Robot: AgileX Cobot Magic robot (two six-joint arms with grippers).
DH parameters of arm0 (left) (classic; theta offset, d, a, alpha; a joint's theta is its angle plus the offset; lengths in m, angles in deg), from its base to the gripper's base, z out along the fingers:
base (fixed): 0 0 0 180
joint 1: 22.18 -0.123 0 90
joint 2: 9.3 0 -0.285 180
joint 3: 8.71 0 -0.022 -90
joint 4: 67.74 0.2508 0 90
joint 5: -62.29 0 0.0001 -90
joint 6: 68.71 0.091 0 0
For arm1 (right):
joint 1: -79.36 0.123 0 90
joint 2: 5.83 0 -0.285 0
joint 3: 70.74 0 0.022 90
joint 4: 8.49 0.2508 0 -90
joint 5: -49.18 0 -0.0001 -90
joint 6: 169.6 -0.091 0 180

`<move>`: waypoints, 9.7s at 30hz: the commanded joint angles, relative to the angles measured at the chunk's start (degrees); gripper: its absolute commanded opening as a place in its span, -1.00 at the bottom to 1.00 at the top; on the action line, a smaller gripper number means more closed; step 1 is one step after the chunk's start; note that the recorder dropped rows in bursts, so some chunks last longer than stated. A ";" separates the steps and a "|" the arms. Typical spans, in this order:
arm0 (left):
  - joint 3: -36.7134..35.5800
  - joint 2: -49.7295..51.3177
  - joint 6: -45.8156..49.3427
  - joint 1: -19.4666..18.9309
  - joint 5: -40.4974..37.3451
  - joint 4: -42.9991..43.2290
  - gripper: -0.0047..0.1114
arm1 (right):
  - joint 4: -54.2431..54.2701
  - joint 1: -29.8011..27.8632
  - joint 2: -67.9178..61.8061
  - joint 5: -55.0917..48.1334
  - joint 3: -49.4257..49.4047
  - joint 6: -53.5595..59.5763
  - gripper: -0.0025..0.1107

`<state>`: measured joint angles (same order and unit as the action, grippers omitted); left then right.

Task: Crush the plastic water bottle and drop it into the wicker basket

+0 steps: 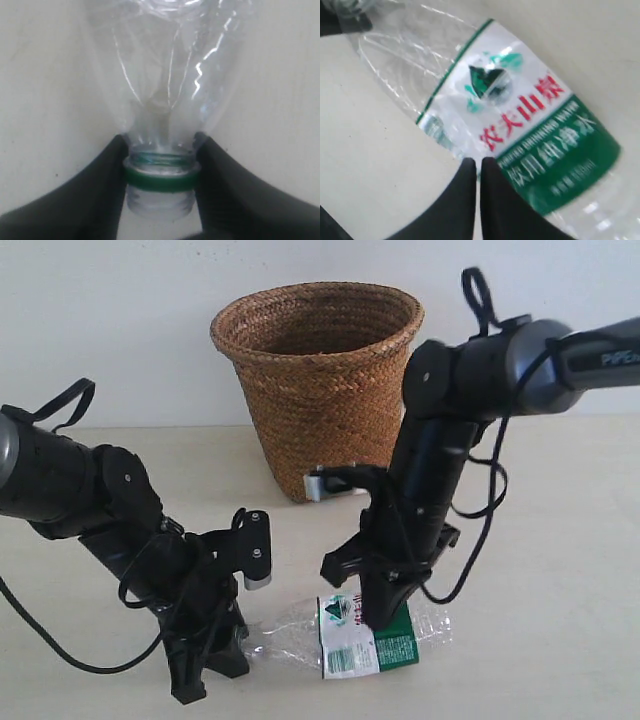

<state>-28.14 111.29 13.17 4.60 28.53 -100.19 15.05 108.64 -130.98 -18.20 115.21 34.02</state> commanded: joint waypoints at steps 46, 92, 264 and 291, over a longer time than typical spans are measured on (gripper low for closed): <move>28.88 -7.87 1.45 -0.54 31.50 -2.48 0.87 | -3.29 -24.75 27.49 9.55 -19.04 3.81 -0.96; 6.12 -39.61 -68.53 -0.54 -26.65 41.94 -0.84 | -27.09 -24.75 50.15 21.13 -33.72 -13.31 -0.96; -57.79 -112.80 -83.92 -25.67 17.45 31.01 -0.84 | -20.60 -24.75 117.36 50.11 -83.17 -23.11 -0.96; -57.79 -112.80 -83.92 -25.67 17.45 31.01 -0.84 | -21.09 -26.53 117.36 48.27 -83.17 -23.11 -0.96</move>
<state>-85.76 -1.30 -71.09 -20.90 45.94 -69.24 -5.56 83.78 -13.96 29.97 32.17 11.13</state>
